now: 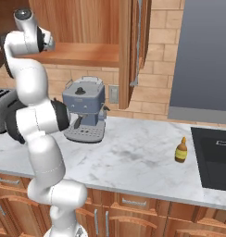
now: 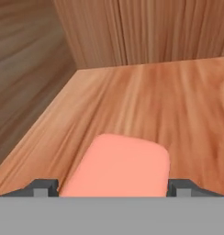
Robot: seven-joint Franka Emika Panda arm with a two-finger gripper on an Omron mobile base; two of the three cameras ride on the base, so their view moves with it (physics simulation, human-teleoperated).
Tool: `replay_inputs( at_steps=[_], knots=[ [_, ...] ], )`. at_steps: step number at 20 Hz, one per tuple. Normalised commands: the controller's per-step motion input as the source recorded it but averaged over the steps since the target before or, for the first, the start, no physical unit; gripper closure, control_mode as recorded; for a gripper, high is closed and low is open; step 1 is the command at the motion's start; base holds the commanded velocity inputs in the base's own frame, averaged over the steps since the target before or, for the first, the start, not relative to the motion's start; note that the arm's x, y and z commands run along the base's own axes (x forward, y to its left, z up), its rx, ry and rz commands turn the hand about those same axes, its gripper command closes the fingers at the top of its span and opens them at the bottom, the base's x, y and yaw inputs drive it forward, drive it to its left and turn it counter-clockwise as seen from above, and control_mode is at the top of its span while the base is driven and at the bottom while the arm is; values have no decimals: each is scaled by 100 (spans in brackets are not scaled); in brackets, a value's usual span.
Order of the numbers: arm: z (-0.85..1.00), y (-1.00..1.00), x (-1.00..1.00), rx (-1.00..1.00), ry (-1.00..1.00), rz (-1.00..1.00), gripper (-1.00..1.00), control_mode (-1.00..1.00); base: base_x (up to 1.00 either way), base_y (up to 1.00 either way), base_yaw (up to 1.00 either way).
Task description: Open the cabinet. Pick the bar soap and place it next to the sink. Then close the cabinet.
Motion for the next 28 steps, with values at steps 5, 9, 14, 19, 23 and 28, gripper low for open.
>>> replay_inputs(
  at_steps=[5, 9, 14, 19, 23, 28],
  knots=[
    [0, -1, -22, 0, 0, -5, 100, -100, 0, 0, 0],
    [-1, -19, -77, 0, 0, -8, 100, -100, 0, 0, 0],
    [-4, -51, -91, 2, -4, -7, 100, -100, 0, 0, 0],
    [-3, -84, -97, 8, -4, -4, 100, -100, 0, 0, 0],
    [-17, -86, -100, 6, 0, -3, 100, -100, 0, 0, 0],
    [-36, -86, -100, 1, 0, -6, 100, -100, 0, 0, 0]
  ],
)
